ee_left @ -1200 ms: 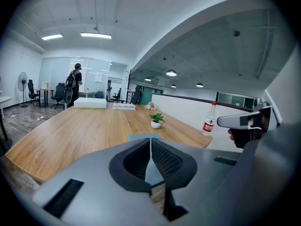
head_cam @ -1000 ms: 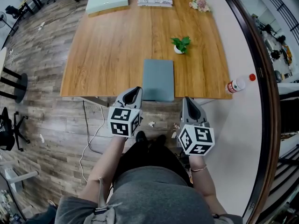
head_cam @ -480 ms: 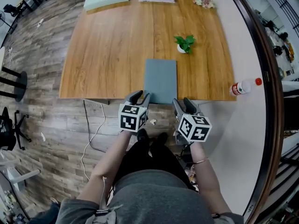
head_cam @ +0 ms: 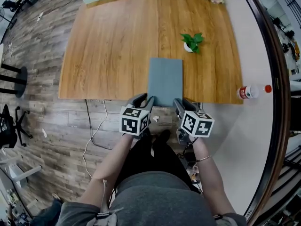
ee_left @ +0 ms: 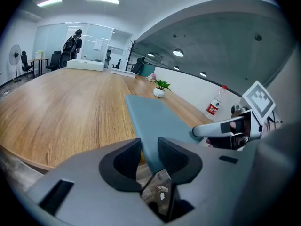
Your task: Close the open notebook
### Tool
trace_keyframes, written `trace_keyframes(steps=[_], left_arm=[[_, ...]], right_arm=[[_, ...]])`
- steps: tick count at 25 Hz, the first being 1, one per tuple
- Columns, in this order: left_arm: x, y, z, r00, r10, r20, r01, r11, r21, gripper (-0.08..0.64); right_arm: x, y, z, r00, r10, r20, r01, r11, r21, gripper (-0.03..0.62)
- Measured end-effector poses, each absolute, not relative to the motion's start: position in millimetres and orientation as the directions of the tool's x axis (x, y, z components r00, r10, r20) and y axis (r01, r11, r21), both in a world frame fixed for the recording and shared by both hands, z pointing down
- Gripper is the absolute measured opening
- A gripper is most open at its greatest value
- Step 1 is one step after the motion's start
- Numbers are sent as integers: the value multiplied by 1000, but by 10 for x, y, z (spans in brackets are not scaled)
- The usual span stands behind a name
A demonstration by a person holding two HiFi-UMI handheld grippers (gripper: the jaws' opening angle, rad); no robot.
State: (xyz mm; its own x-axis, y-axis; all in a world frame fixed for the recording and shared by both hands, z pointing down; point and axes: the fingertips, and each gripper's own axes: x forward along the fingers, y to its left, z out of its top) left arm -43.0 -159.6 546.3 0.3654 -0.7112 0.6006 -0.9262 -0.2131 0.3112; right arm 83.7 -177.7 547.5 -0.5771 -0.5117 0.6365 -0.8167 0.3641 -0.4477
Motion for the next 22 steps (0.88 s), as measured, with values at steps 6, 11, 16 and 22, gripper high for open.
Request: trace_keyframes(steps=[6,11,16,22], left_arm=[[-447,-1599,5495,417,-698,582,-898,-218,382,120],[-450,-1597,5508,452,-699,554,-874,-224,431,120],[-515,-1588,5480,493,-708,505,-823,-192,535,120],[-1419,-1399,5253,355,-864,358,-666,35,745,106]], right_arm=[[780,-1803,5258,-666,-502,551,-734,313,-603,131],[631,-1849,4957,-758,-496,424,-597,265,-757,136],[55,-1736,4631,-848,-420,325,-494,402,-771,130],[-839,-1408,4506,-931,-239,277,-366,593,-717,94]])
